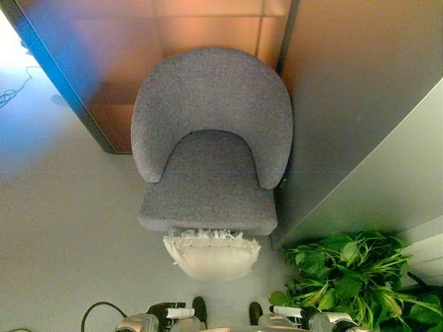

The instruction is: Pick up the pillow and put it on the sofa.

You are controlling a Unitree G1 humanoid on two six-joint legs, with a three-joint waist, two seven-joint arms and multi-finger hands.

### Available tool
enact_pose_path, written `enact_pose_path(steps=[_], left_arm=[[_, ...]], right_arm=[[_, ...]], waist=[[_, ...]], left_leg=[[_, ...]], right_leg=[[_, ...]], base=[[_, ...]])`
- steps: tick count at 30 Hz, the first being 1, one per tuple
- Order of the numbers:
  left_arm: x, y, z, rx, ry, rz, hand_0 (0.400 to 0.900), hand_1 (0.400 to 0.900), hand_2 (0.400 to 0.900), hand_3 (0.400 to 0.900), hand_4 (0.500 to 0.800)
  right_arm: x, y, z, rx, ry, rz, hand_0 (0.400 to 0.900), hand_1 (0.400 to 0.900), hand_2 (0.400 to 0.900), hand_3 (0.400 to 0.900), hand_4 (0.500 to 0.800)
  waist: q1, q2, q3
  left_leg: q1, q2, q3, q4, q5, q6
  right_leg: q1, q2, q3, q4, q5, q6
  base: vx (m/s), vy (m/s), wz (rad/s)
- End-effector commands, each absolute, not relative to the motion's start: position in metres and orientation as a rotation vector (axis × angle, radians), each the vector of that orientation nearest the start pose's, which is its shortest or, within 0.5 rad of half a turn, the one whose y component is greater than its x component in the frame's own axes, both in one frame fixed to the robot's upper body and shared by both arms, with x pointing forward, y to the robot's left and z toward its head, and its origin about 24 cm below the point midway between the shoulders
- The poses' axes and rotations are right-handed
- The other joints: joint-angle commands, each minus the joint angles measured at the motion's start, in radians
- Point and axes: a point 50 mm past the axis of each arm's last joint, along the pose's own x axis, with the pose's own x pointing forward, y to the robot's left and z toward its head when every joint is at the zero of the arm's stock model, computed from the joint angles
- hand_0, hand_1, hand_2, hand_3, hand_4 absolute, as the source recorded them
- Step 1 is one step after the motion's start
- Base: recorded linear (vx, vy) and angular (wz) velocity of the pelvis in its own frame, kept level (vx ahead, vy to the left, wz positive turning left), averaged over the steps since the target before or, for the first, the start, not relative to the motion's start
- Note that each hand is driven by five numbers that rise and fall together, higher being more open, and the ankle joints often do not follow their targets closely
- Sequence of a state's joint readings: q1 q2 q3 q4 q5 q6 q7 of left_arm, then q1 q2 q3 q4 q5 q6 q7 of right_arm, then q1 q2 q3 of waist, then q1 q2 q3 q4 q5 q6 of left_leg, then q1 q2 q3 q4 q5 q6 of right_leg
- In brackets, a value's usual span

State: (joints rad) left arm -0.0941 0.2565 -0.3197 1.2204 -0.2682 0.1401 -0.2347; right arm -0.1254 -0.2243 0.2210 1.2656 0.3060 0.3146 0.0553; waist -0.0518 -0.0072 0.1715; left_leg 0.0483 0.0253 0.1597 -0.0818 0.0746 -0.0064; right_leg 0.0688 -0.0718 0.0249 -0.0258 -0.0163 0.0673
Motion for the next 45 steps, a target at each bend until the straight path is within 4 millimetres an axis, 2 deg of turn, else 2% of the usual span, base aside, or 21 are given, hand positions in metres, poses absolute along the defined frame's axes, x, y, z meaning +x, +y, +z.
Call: enact_pose_path(steps=[1, 5, 9, 12, 15, 20, 24, 32, 35, 41, 45], left_arm=[[0.120, 0.176, -0.162, -0.004, 1.307, -0.286, 0.900, 0.900, 0.900, 0.900, 0.800], [0.120, 0.177, -0.163, -0.001, 1.298, -0.261, 0.900, 0.900, 0.900, 0.900, 0.800], [0.118, 0.178, -0.163, 0.004, 1.301, -0.254, 0.900, 0.900, 0.900, 0.900, 0.800], [0.121, 0.179, -0.162, 0.001, 1.296, -0.250, 0.900, 0.900, 0.900, 0.900, 0.800], [0.130, 0.179, -0.159, -0.006, 1.272, -0.235, 0.900, 0.900, 0.900, 0.900, 0.800], [0.153, 0.181, -0.151, -0.018, 1.211, -0.200, 0.900, 0.900, 0.900, 0.900, 0.800], [0.173, 0.181, -0.143, -0.040, 1.175, -0.165, 0.900, 0.900, 0.900, 0.900, 0.800], [0.216, 0.175, -0.122, -0.058, 1.082, -0.143, 0.900, 0.900, 0.900, 0.900, 0.800], [0.232, 0.168, -0.112, -0.078, 1.029, -0.144, 0.900, 0.900, 0.900, 0.900, 0.800], [0.256, 0.151, -0.096, -0.116, 0.923, -0.162, 0.900, 0.900, 0.900, 0.900, 0.800], [0.268, 0.143, -0.086, -0.144, 0.852, -0.158, 0.900, 0.900, 0.900, 0.900, 0.800]], right_arm=[[0.085, -0.236, -0.162, -0.123, 1.555, -0.102, 0.900, 0.900, 0.900, 0.900, 0.800], [0.083, -0.237, -0.163, -0.127, 1.548, -0.106, 0.900, 0.900, 0.900, 0.900, 0.800], [0.094, -0.238, -0.161, -0.168, 1.445, -0.114, 0.900, 0.900, 0.900, 0.900, 0.800], [0.114, -0.240, -0.156, -0.247, 1.324, -0.109, 0.900, 0.900, 0.900, 0.900, 0.800], [0.151, -0.240, -0.143, -0.341, 1.119, -0.130, 0.900, 0.900, 0.900, 0.900, 0.800], [0.213, -0.231, -0.110, -0.448, 0.809, -0.153, 0.900, 0.900, 0.900, 0.900, 0.800], [0.262, -0.218, -0.073, -0.489, 0.594, -0.207, 0.900, 0.900, 0.900, 0.900, 0.800], [0.331, -0.205, 0.001, -0.497, 0.340, -0.304, 0.900, 0.900, 0.900, 0.900, 0.800], [0.347, -0.207, 0.025, -0.503, 0.275, -0.311, 0.900, 0.900, 0.900, 0.900, 0.800], [0.369, -0.206, 0.064, -0.491, 0.184, -0.296, 0.900, 0.900, 0.900, 0.900, 0.800], [0.378, -0.198, 0.086, -0.484, 0.121, -0.254, 0.900, 0.900, 0.900, 0.900, 0.800]], waist=[[-0.001, 0.023, 0.015], [0.001, 0.024, 0.014], [0.001, 0.025, 0.020], [0.001, 0.028, 0.036], [0.005, 0.033, 0.072], [0.012, 0.040, 0.142], [0.017, 0.043, 0.204], [0.019, 0.051, 0.314], [0.019, 0.056, 0.347], [0.015, 0.062, 0.349], [0.012, 0.074, 0.349]], left_leg=[[0.021, -0.063, -0.046, -0.002, -0.110, 0.023], [0.026, -0.063, -0.050, -0.001, -0.111, 0.022], [0.023, -0.061, -0.052, 0.001, -0.107, 0.018], [0.011, -0.061, -0.052, 0.002, -0.104, 0.018], [-0.020, -0.061, -0.055, 0.003, -0.097, 0.018], [-0.090, -0.059, -0.051, 0.003, -0.078, 0.019], [-0.152, -0.053, -0.044, -0.001, -0.055, 0.018], [-0.326, -0.047, -0.043, 0.032, -0.008, 0.009], [-0.394, -0.046, -0.046, 0.052, 0.008, 0.003], [-0.558, -0.045, -0.052, 0.077, 0.038, -0.012], [-0.658, -0.047, -0.062, 0.097, 0.052, -0.020]], right_leg=[[-0.063, 0.013, -0.053, 0.012, 0.030, 0.029], [-0.055, 0.015, -0.057, 0.013, 0.026, 0.027], [-0.056, 0.015, -0.058, 0.016, 0.025, 0.027], [-0.068, 0.016, -0.058, 0.021, 0.026, 0.027], [-0.100, 0.018, -0.055, 0.028, 0.028, 0.026], [-0.170, 0.025, -0.051, 0.040, 0.036, 0.023], [-0.236, 0.031, -0.052, 0.051, 0.048, 0.017], [-0.417, 0.038, -0.052, 0.119, 0.071, 0.004], [-0.485, 0.038, -0.055, 0.141, 0.079, 0.000], [-0.648, 0.038, -0.063, 0.166, 0.108, -0.005], [-0.747, 0.038, -0.069, 0.187, 0.119, -0.009]], base=[[0.00, 0.000, 0.00], [0.05, -0.015, 0.02], [0.05, -0.019, 0.04], [0.00, -0.027, 0.07], [-0.06, -0.049, 0.08], [-0.09, -0.060, 0.13], [-0.06, -0.081, 0.23], [-0.05, -0.069, 0.21], [-0.04, -0.023, 0.12], [-0.01, -0.030, 0.14], [-0.01, 0.001, 0.10]])
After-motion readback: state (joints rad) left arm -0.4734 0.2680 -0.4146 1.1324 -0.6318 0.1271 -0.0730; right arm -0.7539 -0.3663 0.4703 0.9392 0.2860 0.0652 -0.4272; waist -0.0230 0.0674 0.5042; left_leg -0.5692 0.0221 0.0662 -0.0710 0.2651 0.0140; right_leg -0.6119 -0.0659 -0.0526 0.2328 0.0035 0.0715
